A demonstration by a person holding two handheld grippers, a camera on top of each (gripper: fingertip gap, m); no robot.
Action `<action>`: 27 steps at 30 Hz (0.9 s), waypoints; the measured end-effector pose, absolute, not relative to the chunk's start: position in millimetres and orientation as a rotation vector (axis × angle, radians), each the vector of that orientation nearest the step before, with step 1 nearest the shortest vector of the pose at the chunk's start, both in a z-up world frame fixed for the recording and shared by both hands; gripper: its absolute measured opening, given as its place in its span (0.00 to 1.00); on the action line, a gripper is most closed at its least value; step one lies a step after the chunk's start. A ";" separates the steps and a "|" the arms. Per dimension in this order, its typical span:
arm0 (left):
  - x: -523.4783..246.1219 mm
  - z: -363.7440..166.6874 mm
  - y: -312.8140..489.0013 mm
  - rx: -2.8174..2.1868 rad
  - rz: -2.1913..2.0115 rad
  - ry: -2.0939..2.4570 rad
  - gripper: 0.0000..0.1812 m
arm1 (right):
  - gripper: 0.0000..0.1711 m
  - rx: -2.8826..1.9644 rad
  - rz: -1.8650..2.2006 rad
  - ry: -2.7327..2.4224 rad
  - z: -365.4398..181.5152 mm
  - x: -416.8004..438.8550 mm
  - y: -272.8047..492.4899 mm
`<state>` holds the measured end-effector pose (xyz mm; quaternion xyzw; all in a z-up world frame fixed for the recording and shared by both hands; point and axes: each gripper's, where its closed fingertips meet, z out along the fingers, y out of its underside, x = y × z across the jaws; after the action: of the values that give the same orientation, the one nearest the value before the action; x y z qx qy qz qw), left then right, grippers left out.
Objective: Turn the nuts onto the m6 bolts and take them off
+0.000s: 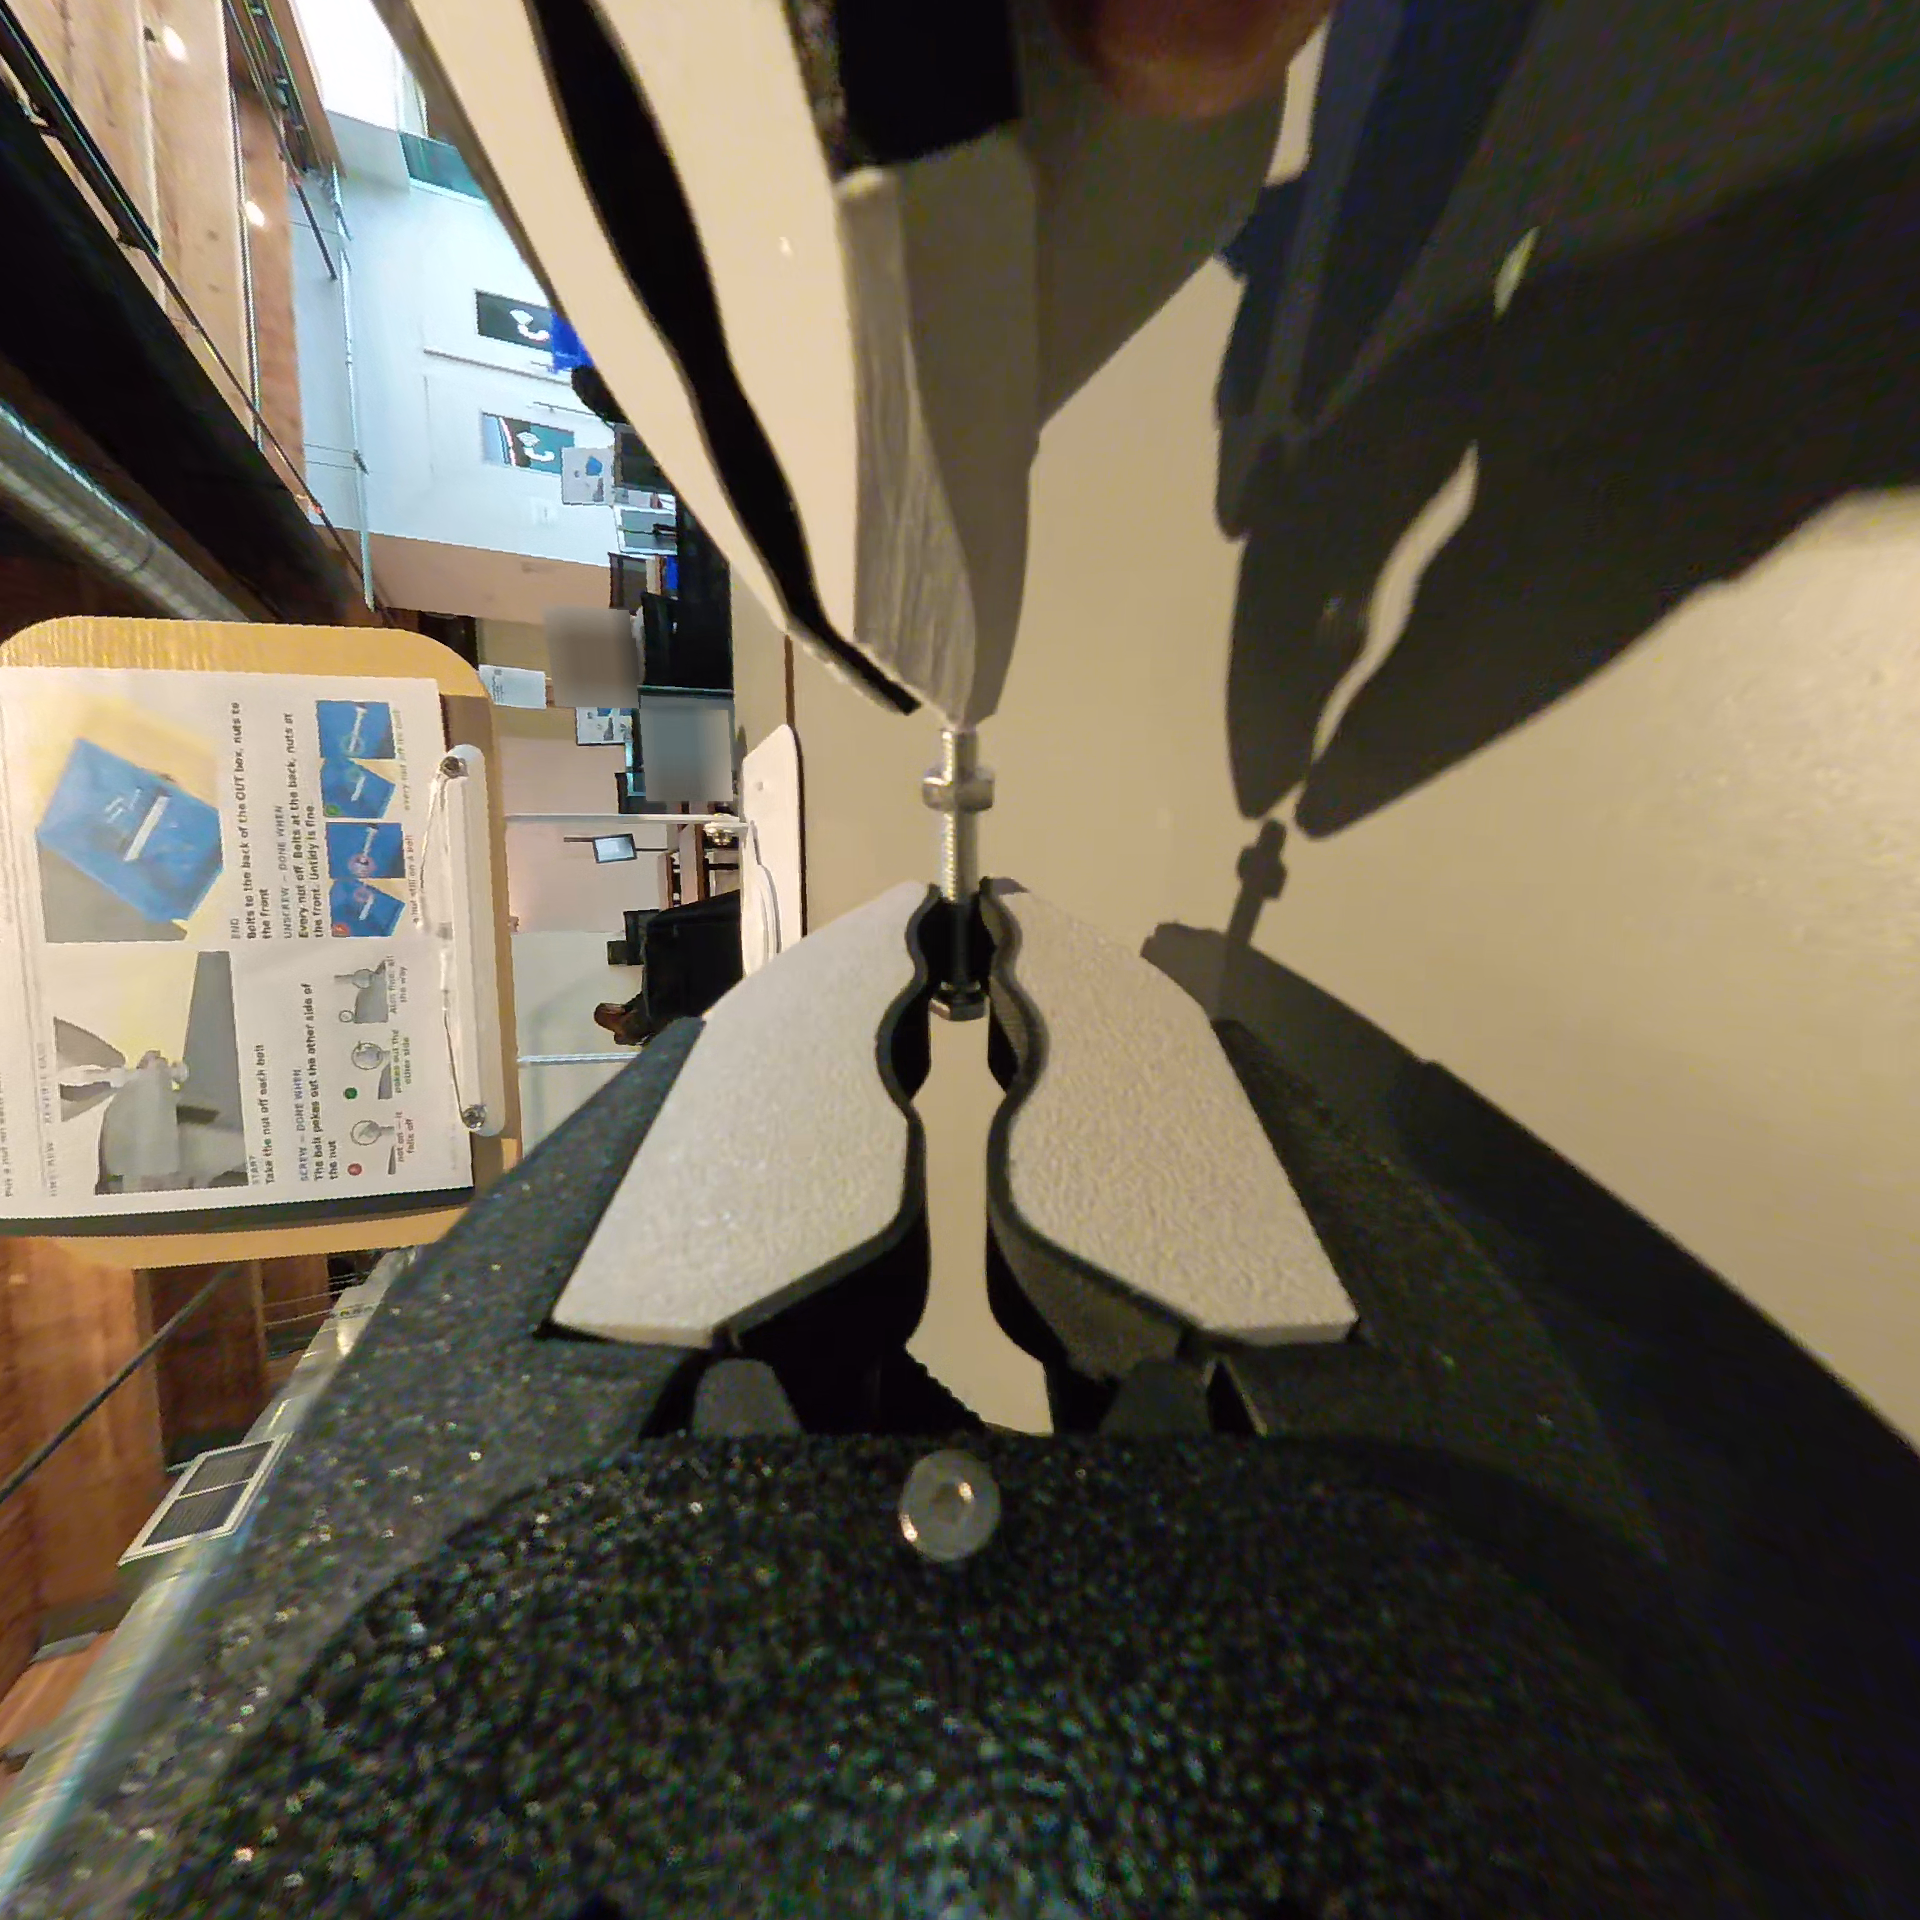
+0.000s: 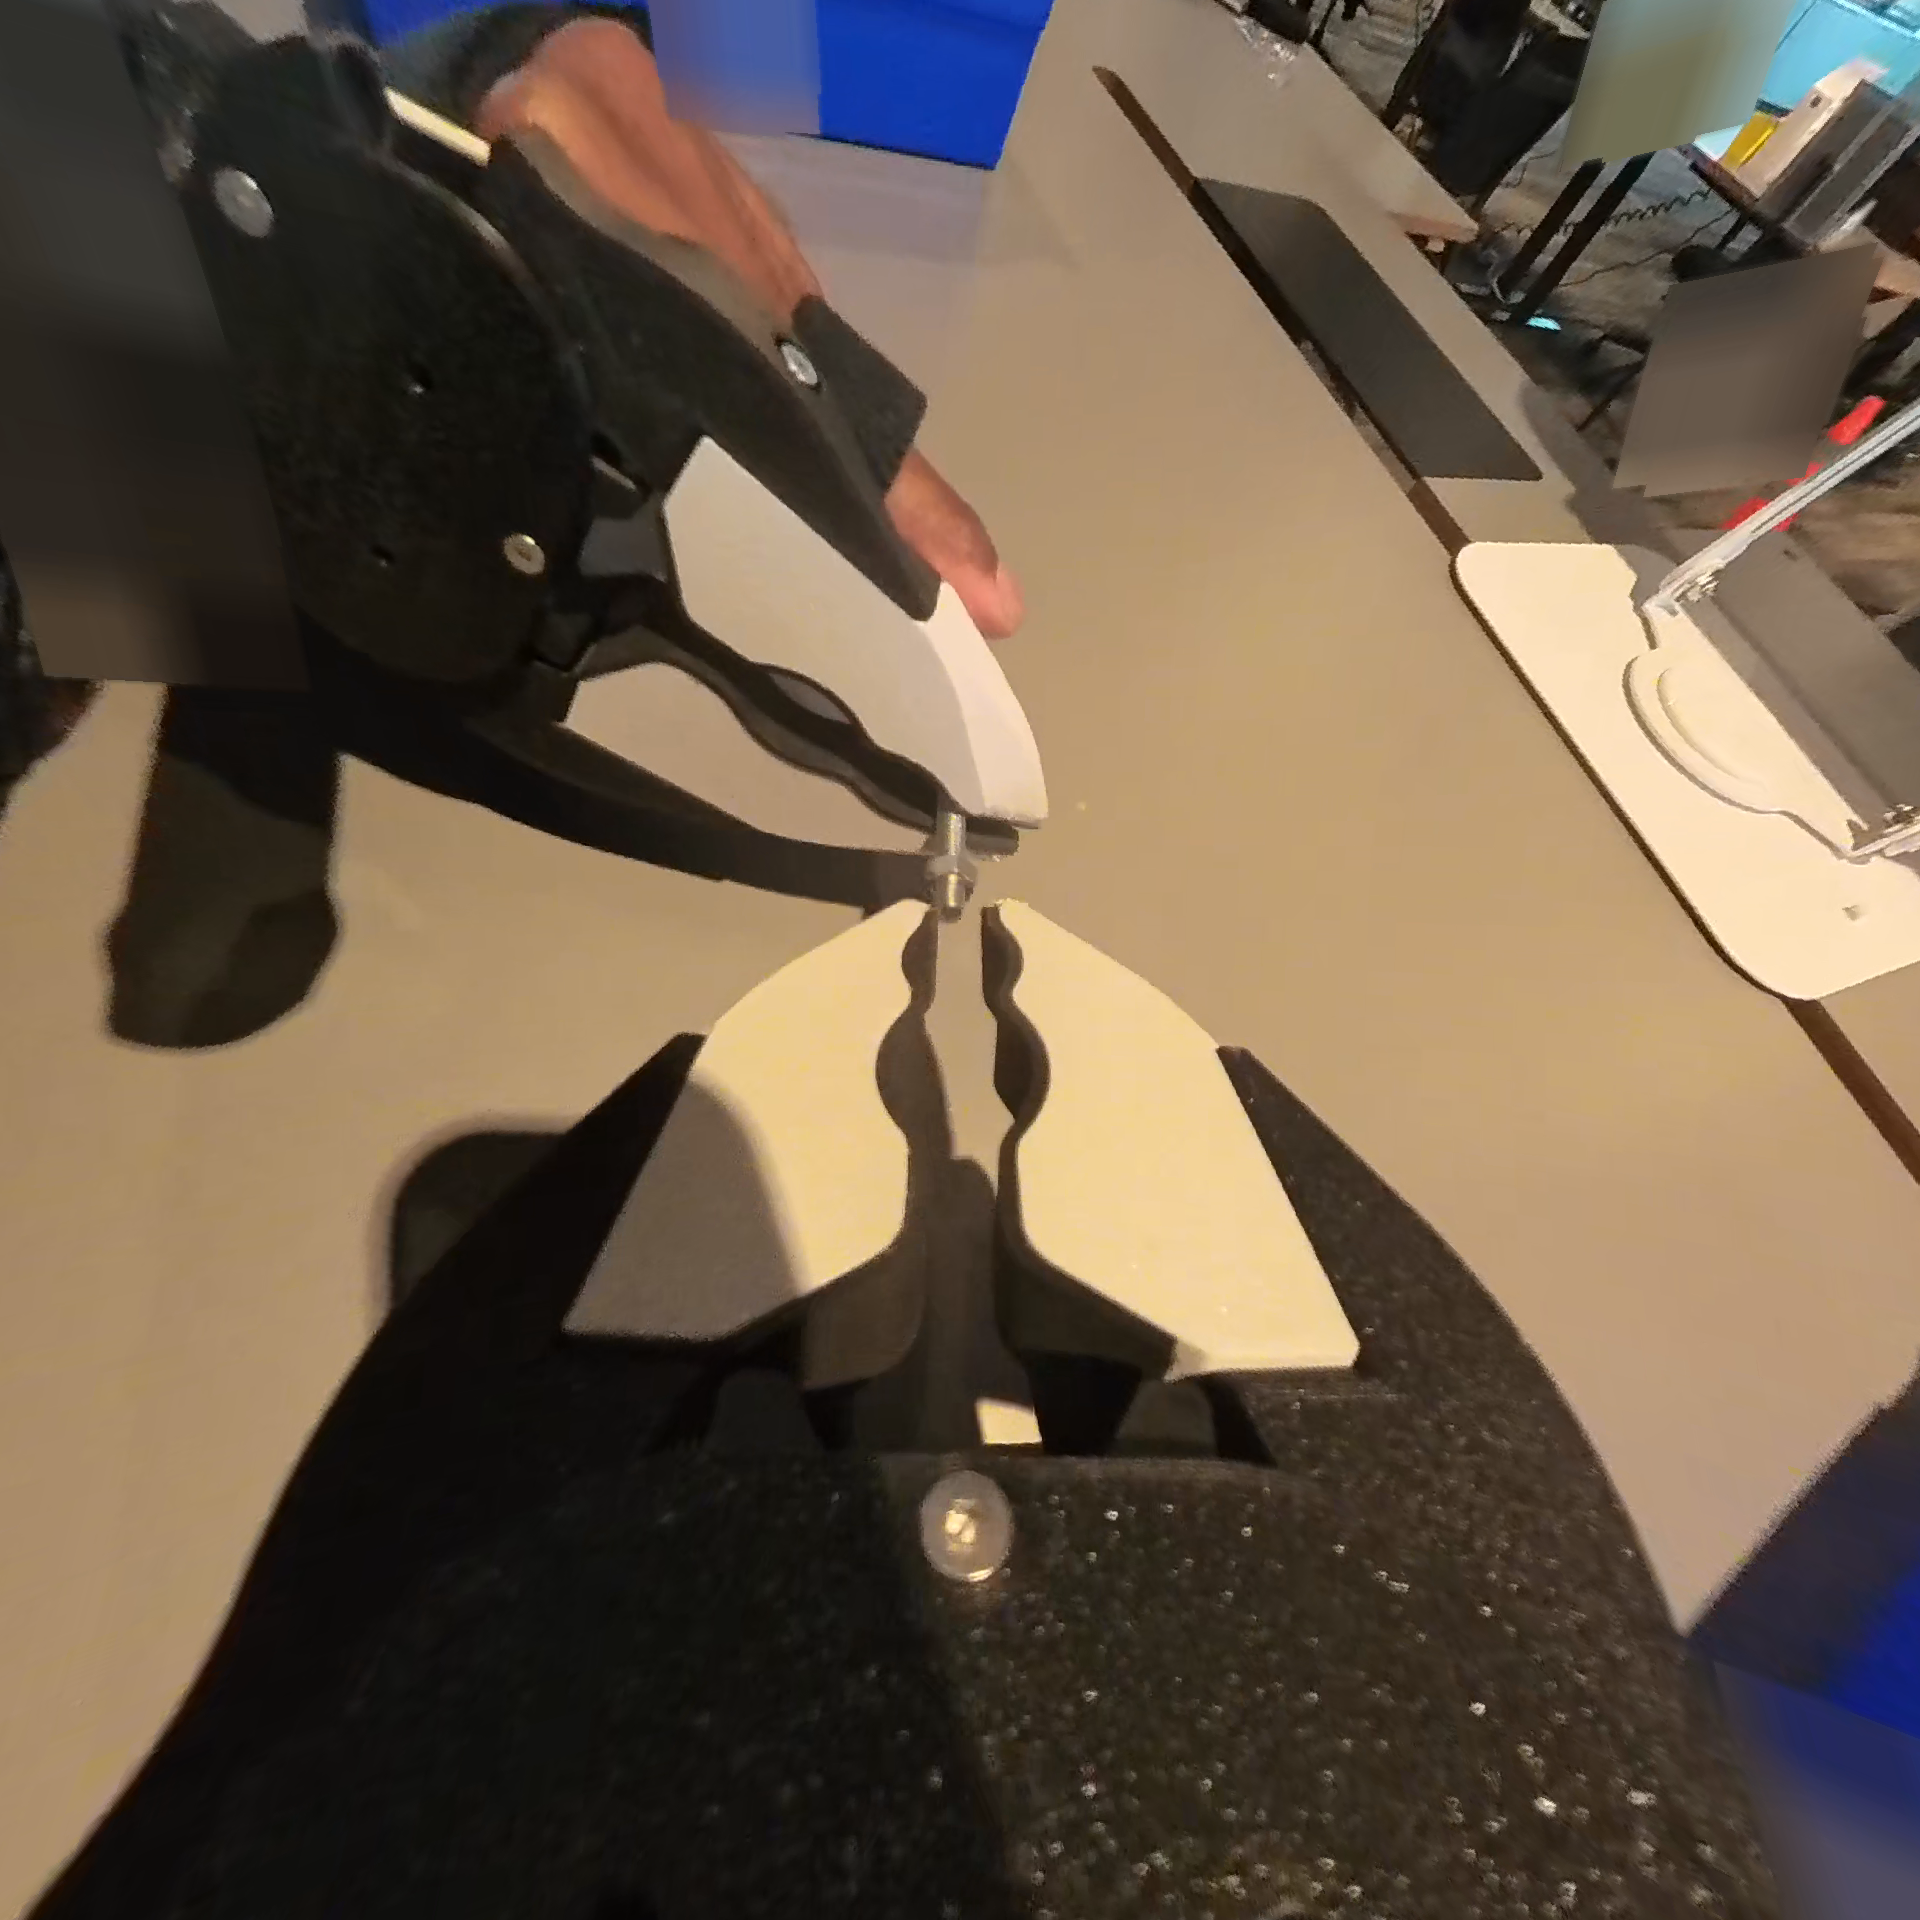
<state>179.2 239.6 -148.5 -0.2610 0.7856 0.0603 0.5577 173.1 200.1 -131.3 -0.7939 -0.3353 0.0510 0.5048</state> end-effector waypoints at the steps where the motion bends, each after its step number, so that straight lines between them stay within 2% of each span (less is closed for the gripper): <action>1: 179.3 -148.1 239.1 -0.616 0.138 1.852 0.03 | 0.05 -1.914 0.134 -0.806 -130.7 172.8 200.0; 27: 181.5 -143.9 230.7 -0.663 -0.022 1.813 0.05 | 0.03 -1.915 0.156 -0.818 -129.2 171.7 200.2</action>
<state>181.5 230.7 -143.9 -0.2824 0.7722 -0.0096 0.5691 171.7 200.2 -129.2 -0.7929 -0.3385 0.0648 0.5026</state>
